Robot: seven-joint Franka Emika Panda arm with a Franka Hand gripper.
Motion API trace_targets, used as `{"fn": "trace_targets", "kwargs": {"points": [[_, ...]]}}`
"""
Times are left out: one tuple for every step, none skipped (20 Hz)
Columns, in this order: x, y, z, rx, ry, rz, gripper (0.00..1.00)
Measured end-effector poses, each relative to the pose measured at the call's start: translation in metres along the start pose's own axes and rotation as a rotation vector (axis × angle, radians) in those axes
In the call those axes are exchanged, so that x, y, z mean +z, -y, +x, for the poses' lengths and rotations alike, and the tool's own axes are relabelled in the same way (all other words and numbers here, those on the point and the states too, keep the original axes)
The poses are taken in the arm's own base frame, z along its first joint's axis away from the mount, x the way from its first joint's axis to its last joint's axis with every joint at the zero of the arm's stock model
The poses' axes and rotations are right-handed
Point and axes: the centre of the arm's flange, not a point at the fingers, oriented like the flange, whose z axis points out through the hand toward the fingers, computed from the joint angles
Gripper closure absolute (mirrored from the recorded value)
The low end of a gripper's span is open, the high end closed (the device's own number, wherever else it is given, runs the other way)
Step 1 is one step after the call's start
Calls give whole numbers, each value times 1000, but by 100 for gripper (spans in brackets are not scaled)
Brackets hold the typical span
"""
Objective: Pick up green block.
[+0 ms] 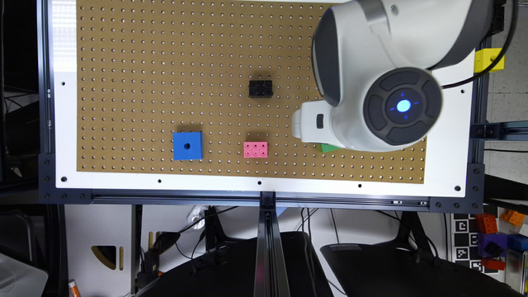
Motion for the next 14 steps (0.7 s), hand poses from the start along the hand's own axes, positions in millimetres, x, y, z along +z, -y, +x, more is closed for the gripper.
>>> {"fn": "trace_targets", "kwargs": {"points": [[0, 0, 0, 0, 0, 1, 0], [-1, 0, 0, 0, -1, 2, 0], [-1, 1, 0, 0, -1, 2, 0], [1, 0, 0, 0, 0, 0, 0], [5, 0, 0, 1, 4, -3, 0], [12, -1, 1, 1, 6, -5, 0], [20, -2, 1, 0, 7, -5, 0], [27, -2, 2, -1, 7, -3, 0], [33, -3, 2, -1, 7, -3, 0], [36, -3, 2, -1, 7, -1, 0], [36, -3, 2, -1, 7, -1, 0], [36, -3, 3, -1, 6, 0, 0], [36, -3, 3, -1, 6, 0, 0], [36, -3, 3, -1, 6, 0, 0]]}}
